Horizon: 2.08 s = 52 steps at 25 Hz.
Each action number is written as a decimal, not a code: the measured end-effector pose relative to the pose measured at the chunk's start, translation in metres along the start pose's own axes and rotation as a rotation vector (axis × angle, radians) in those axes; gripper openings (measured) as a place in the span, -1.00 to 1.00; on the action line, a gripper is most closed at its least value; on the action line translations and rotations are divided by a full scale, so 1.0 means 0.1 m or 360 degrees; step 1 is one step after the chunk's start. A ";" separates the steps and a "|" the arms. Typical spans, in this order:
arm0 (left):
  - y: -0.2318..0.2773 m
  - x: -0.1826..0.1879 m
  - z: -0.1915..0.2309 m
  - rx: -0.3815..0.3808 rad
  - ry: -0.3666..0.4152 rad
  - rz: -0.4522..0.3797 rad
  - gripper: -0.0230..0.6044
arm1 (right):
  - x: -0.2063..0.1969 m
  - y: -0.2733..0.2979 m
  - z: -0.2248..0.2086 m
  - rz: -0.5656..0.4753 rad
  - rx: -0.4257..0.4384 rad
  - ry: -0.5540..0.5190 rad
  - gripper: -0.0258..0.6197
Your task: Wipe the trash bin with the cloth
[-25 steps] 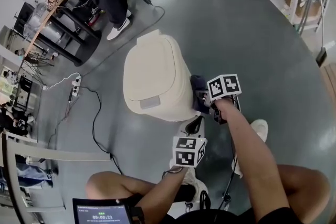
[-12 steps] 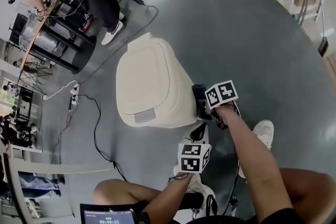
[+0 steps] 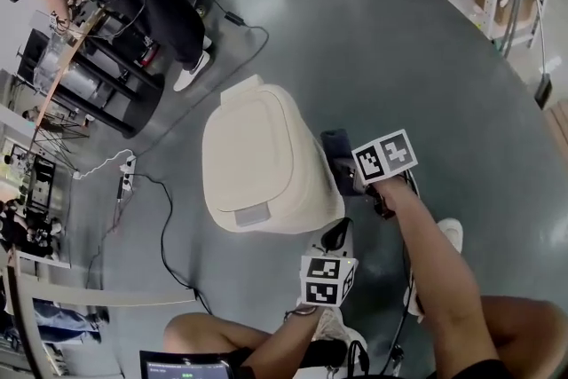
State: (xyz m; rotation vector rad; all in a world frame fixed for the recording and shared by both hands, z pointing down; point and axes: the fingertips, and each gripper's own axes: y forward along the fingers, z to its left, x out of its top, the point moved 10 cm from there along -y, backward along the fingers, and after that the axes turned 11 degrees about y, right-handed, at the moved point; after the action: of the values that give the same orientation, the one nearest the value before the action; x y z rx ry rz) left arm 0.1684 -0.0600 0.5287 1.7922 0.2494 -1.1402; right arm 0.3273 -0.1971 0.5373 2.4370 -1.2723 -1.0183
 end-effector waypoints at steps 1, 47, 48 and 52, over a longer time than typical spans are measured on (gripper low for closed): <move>0.01 0.05 -0.04 0.0000 0.0074 -0.0023 -0.93 | 0.10 -0.11 0.05 -0.0029 0.0046 -0.0003 -0.69; 0.16 -0.40 0.42 -0.0057 0.0059 0.0058 -0.94 | -0.19 0.97 -0.69 0.0139 -0.0325 0.0054 -0.69; 0.15 -0.39 0.41 -0.0056 0.0063 0.0053 -0.94 | -0.20 0.94 -0.68 0.0128 -0.0337 0.0056 -0.69; 0.04 -0.37 0.35 -0.0066 0.0102 0.0024 -0.93 | -0.23 0.75 -0.49 0.0080 -0.0378 -0.0008 -0.69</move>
State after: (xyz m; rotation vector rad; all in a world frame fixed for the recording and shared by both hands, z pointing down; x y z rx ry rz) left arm 0.1305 -0.0789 0.5573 1.7933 0.2952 -1.0609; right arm 0.3028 -0.2308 0.6196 2.2154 -1.1359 -1.0941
